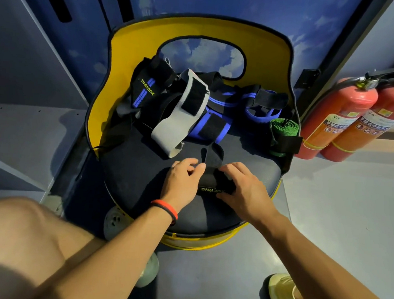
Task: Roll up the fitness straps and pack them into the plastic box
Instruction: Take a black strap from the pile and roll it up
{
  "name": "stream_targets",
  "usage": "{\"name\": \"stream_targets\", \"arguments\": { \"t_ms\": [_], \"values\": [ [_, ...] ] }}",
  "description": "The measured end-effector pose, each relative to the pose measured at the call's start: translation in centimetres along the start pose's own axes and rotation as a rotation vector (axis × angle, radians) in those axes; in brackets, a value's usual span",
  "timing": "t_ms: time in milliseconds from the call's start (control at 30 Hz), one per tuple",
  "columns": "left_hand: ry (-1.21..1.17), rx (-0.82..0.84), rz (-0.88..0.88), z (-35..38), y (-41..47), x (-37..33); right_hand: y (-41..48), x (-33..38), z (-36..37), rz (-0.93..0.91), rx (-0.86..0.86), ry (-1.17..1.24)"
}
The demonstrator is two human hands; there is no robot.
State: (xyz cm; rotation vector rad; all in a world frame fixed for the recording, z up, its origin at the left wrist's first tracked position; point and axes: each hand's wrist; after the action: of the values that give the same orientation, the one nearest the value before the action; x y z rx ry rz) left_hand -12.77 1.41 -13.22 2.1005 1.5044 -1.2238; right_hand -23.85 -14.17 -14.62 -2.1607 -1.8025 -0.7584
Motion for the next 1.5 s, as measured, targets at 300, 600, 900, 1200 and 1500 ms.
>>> {"name": "stream_targets", "arguments": {
  "t_ms": [300,600,900,1200,1500],
  "values": [
    [-0.1,0.247,0.02,-1.5,-1.1,1.0,0.6,-1.0,-1.8,0.161,0.262,0.113],
    [0.0,0.259,0.033,-1.7,-1.0,0.3,0.9,-1.3,-1.9,0.079,0.32,0.005],
    [0.011,0.224,-0.105,-0.8,0.2,-1.8,0.4,-1.7,-0.7,0.136,0.285,-0.016],
    [0.005,0.197,-0.172,-0.2,1.3,-2.5,-0.2,-2.7,0.1,-0.003,0.14,-0.056],
    [-0.031,0.14,0.194,-0.9,1.5,-0.8,1.9,-2.8,-1.2,0.071,0.202,-0.035]
  ]
}}
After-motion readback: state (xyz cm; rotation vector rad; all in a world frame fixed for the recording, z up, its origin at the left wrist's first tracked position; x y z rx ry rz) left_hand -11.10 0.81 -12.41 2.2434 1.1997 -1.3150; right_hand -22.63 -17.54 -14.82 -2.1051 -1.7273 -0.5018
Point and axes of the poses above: each hand's wrist, its own y-axis towards the middle knuckle, its own z-axis out of the palm, x = y × z, and after that the axes turned 2 degrees about y, right-handed
